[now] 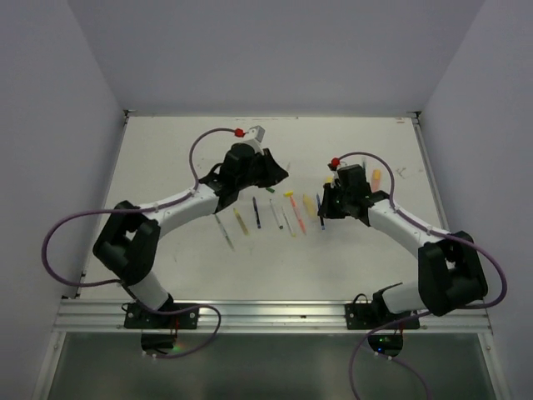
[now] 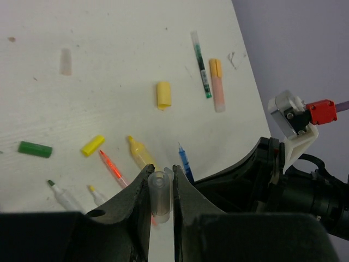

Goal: Open the pen caps

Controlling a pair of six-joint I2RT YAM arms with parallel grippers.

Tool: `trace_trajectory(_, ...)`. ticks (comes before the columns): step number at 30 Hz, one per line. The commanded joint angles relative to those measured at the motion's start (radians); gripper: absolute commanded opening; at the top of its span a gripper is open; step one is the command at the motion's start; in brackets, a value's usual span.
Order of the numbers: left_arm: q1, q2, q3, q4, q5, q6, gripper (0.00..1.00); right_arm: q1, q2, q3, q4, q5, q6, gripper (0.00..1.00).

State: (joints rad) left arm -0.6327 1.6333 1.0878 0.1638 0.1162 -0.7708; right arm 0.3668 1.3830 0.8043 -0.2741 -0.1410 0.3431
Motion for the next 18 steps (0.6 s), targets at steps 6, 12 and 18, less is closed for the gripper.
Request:
trace_trajectory(6, -0.085, 0.293, 0.216, 0.074, 0.049, -0.061, 0.04, -0.025, 0.168, 0.125, -0.048, 0.090, -0.065, 0.00)
trace_trajectory(12, -0.101, 0.434, 0.302, 0.151, 0.054, -0.078, 0.07, -0.023, 0.244, 0.162, -0.060, 0.101, -0.107, 0.00)
trace_trajectory(18, -0.101, 0.525, 0.342, 0.206, 0.048, -0.070, 0.11, -0.023, 0.277, 0.171, -0.053, 0.096, -0.124, 0.00)
